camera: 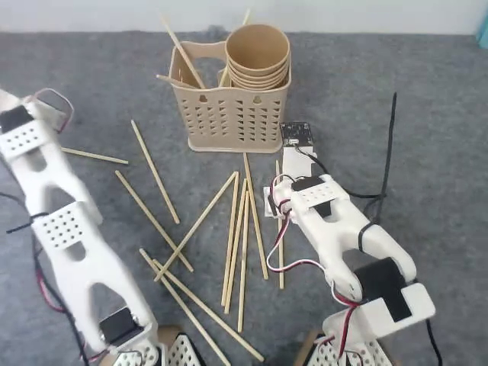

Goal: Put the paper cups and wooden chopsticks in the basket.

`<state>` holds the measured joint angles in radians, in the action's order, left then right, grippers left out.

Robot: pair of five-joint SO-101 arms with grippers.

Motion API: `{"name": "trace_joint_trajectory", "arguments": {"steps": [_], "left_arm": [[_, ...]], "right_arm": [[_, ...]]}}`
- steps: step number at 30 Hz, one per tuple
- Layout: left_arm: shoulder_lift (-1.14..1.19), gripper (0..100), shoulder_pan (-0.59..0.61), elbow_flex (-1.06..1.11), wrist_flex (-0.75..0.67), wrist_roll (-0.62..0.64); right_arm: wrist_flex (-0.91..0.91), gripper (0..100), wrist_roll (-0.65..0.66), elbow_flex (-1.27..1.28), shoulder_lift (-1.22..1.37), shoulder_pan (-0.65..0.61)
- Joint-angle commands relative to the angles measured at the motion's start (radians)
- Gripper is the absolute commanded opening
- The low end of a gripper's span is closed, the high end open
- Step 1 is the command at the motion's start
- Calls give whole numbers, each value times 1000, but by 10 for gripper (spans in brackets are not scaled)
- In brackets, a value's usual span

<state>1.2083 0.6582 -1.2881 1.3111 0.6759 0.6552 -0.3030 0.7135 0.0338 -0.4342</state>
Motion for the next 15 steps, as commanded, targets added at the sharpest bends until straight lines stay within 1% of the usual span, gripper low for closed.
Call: {"name": "trace_joint_trajectory", "arguments": {"steps": [1,4,12,15], "left_arm": [[138,208,11,-397,239,48],[126,265,32,-343,282,48],[133,265,94,-328,292,46],[135,265,95,-263,252,44]], "right_arm": [[-13,8,15,5,-45,2],[-13,8,15,5,-45,2],[-13,8,15,5,-45,2],[-13,8,15,5,-45,2]]}}
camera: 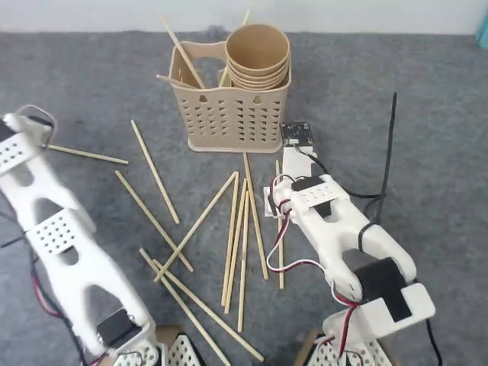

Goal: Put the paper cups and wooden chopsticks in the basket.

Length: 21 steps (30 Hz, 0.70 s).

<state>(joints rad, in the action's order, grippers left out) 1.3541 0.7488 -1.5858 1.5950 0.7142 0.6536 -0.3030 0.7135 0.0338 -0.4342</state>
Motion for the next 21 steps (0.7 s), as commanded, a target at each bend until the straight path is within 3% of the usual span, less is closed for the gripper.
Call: {"name": "trace_joint_trajectory", "arguments": {"steps": [1,5,8,13,18,21], "left_arm": [[-11,265,3,74,-71,6],[-18,265,0,263,-290,6],[-14,265,-15,305,-365,8],[-14,233,-38,315,-333,6],[-25,0,-38,291,-245,-54],[-17,13,-38,211,-130,-104]], "right_arm": [[-10,8,15,5,-45,2],[-5,8,15,5,-45,2],[-5,8,15,5,-45,2],[-7,8,17,5,-45,2],[-10,8,17,6,-45,2],[-10,8,17,6,-45,2]]}}
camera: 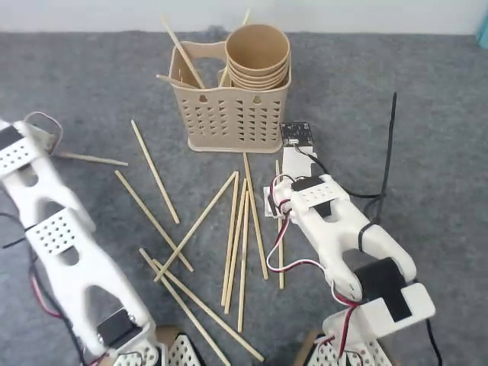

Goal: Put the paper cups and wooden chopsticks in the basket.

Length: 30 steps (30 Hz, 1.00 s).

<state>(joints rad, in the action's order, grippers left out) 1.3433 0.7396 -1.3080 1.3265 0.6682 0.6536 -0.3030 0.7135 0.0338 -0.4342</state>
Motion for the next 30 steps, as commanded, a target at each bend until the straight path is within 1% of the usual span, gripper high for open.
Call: {"name": "trace_joint_trajectory", "arguments": {"steps": [1,4,7,8,14,19,26,30], "left_arm": [[-5,9,-29,-94,178,-64],[-9,9,-29,-196,302,-64],[-11,9,-29,-348,428,-64],[-12,9,-29,-383,433,-66],[-137,9,-21,-371,427,-109],[-267,9,-17,-367,431,-233],[-393,9,48,-366,433,-308],[-489,9,89,-364,434,-344]], "right_arm": [[-12,8,17,6,-45,2],[-12,8,17,6,-44,2],[-12,8,17,6,-44,2],[-12,8,17,6,-44,2],[-12,8,17,6,-44,4],[-8,8,17,8,-44,4],[-2,8,17,55,-120,4],[-53,8,17,144,-216,1]]}}
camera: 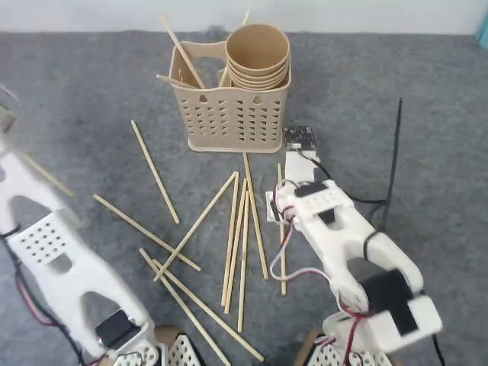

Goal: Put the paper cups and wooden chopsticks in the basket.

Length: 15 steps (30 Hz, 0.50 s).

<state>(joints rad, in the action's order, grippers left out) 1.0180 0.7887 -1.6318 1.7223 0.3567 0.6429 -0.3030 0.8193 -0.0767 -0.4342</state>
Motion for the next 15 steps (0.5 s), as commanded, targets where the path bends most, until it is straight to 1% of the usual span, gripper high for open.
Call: {"name": "trace_joint_trajectory", "arguments": {"steps": [1,3,5,9,10,13,15], "left_arm": [[-192,9,49,-39,38,-34],[-245,9,61,-15,38,-37],[-308,9,75,58,38,-37],[-466,9,80,358,38,-40],[-512,9,75,443,37,-57],[-654,9,34,673,31,-144],[-735,10,9,808,14,-157]], "right_arm": [[-64,8,17,61,-125,-1],[-88,8,17,100,-166,-2],[-91,8,17,132,-205,-2],[-94,8,17,175,-278,-13],[-87,8,18,176,-298,-24],[-10,8,20,166,-409,-45],[56,8,20,143,-519,-47]]}}
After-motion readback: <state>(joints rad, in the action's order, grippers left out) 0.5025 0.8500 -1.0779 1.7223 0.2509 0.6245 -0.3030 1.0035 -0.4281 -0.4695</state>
